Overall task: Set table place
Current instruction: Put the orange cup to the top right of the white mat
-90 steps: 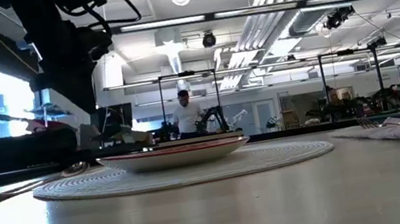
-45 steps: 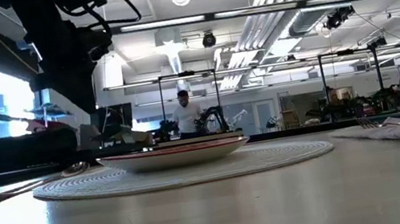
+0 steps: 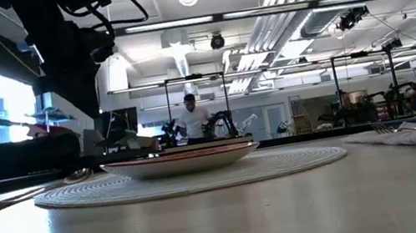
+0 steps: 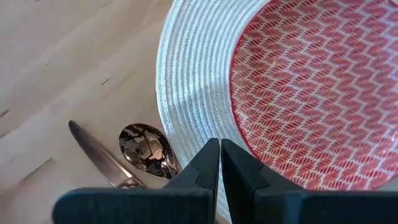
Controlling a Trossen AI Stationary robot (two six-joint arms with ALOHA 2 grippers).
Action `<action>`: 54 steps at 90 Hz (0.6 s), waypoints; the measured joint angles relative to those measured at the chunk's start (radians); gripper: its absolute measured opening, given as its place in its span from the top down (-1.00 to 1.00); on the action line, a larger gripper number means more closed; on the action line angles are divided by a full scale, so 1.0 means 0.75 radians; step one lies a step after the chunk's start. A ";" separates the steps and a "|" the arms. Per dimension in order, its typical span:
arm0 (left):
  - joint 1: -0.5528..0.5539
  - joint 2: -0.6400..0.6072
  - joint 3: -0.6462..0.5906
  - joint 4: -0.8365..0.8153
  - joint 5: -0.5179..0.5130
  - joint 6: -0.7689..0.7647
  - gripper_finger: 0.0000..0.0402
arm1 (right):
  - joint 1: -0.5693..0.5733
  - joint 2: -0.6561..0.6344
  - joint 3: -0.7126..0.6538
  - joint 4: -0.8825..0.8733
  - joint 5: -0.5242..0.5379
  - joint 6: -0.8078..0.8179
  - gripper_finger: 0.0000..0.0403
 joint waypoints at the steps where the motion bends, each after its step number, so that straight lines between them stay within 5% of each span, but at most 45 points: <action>1: 0.000 0.000 0.000 0.000 0.001 0.005 1.00 | 0.004 0.008 0.000 0.004 0.005 0.010 -0.01; 37: 0.000 0.000 0.000 0.000 0.019 0.035 1.00 | 0.059 0.251 0.000 0.059 0.092 0.212 0.25; 54: 0.001 0.000 0.000 -0.001 0.058 0.068 1.00 | 0.054 0.297 0.000 0.059 0.084 0.232 0.61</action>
